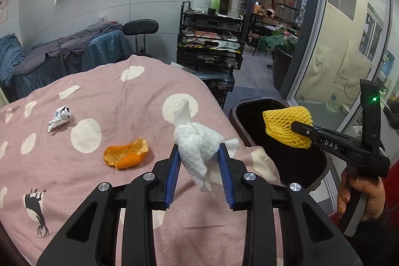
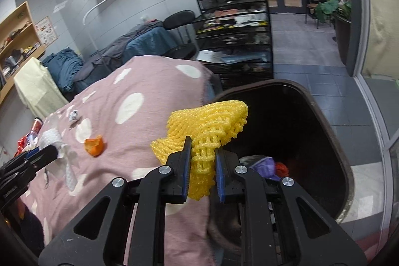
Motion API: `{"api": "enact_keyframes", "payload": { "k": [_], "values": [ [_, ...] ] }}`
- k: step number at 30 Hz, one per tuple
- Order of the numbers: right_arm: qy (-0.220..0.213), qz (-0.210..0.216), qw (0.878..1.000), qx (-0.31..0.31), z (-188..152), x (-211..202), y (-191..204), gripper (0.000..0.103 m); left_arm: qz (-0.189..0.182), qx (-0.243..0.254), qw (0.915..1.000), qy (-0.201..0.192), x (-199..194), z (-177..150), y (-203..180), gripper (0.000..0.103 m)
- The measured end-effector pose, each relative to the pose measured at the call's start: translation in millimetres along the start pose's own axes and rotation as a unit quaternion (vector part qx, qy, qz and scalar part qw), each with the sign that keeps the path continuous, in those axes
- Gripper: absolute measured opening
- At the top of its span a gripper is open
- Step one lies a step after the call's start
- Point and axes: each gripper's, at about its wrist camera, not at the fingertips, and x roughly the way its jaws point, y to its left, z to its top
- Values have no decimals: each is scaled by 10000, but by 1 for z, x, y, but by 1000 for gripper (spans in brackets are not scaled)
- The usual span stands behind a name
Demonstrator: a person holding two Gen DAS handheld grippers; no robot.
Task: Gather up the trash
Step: 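Carry the yellow net to the bin and open the right tool, then lower the white tissue into the bin and open the left tool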
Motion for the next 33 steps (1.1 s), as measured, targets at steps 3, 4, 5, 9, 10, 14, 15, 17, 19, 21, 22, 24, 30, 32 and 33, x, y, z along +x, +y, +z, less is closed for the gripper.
{"api": "enact_keyframes", "payload": {
  "k": [3,4,5,9,10,14,15,17,19,21,22,24,30,32,33],
  "values": [
    [108,-159,9997,120,-2,6,-16,18,-110,74,9999,89,8,0,-11,31],
    [139,-207,9995,168,-3,9,-21,18,-123,96,9998,103,9,-1,-14,31],
    [181,-264,9993,210,-5,12,-27,18,-146,139,9997,130,12,-1,-18,31],
    [339,-384,9981,330,-9,24,-42,18,-203,250,9993,196,20,0,-28,31],
    [384,-416,9978,354,-10,28,-46,18,-215,272,9992,210,22,1,-30,31],
    [559,-555,9962,378,-17,43,-52,22,-269,347,9987,276,31,2,-38,31],
    [581,-586,9959,376,-18,45,-52,30,-270,365,9985,294,32,2,-41,31],
    [570,-581,9959,391,-22,48,-53,60,-276,395,9983,336,36,2,-44,31],
    [529,-546,9962,420,-25,47,-52,71,-319,403,9979,399,40,2,-46,31],
    [513,-507,9963,468,-27,46,-54,72,-338,419,9975,456,45,3,-48,31],
    [480,-499,9964,498,-27,45,-55,73,-330,435,9974,472,47,4,-49,31],
    [361,-476,9965,589,-27,39,-58,75,-318,494,9971,481,50,5,-53,31],
    [81,-548,9948,849,-23,23,-68,80,-440,597,9957,548,60,13,-66,31],
    [-4,-562,9940,943,-21,18,-73,81,-439,658,9953,560,64,16,-72,31],
    [-34,-580,9935,975,-21,16,-75,81,-439,695,9950,567,67,17,-75,31]
  ]
}}
